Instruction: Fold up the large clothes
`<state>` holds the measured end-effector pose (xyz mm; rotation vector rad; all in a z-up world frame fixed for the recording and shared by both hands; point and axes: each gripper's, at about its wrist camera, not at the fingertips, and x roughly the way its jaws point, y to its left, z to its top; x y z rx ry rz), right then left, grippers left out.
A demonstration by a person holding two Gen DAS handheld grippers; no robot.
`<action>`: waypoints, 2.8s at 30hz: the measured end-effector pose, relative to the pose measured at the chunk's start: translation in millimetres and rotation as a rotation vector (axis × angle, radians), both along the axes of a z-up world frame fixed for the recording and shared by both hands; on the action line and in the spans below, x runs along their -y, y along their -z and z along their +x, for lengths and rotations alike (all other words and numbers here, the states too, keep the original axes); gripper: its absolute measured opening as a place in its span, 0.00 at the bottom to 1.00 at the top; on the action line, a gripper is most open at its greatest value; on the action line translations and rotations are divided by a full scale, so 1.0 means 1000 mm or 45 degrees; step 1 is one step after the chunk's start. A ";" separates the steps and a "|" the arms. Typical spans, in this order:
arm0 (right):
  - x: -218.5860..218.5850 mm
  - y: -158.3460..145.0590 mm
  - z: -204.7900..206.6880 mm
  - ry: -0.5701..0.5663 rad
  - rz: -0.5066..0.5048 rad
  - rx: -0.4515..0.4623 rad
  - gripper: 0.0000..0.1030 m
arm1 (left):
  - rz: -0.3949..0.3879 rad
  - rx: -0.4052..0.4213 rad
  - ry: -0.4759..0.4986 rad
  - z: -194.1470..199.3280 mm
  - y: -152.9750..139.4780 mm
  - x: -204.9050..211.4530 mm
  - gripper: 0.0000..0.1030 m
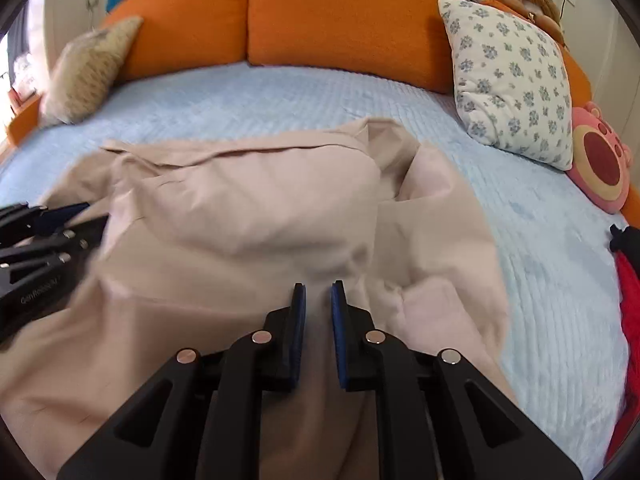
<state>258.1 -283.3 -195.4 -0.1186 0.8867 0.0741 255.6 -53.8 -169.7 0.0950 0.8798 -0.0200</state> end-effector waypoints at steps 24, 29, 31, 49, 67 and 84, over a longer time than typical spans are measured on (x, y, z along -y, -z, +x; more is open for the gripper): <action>-0.020 -0.009 -0.151 -0.138 0.145 -0.055 0.56 | -0.139 -0.082 -0.003 -0.163 0.015 -0.016 0.83; 0.009 -0.050 -0.227 -0.165 0.096 -0.013 0.66 | -0.084 -0.025 -0.002 -0.235 -0.022 -0.031 0.88; 0.021 -0.058 -0.257 -0.163 0.104 -0.019 0.66 | -0.070 -0.015 -0.005 -0.268 -0.028 -0.039 0.88; 0.131 -0.026 -0.420 0.058 0.034 -0.304 0.77 | 0.033 -0.214 -0.097 -0.420 0.003 -0.114 0.90; 0.154 0.009 -0.434 0.089 0.171 -0.409 0.78 | -0.104 -0.406 -0.016 -0.441 0.064 -0.103 0.91; 0.152 0.014 -0.432 0.065 0.183 -0.386 0.77 | -0.234 -0.358 0.024 -0.457 0.055 -0.109 0.79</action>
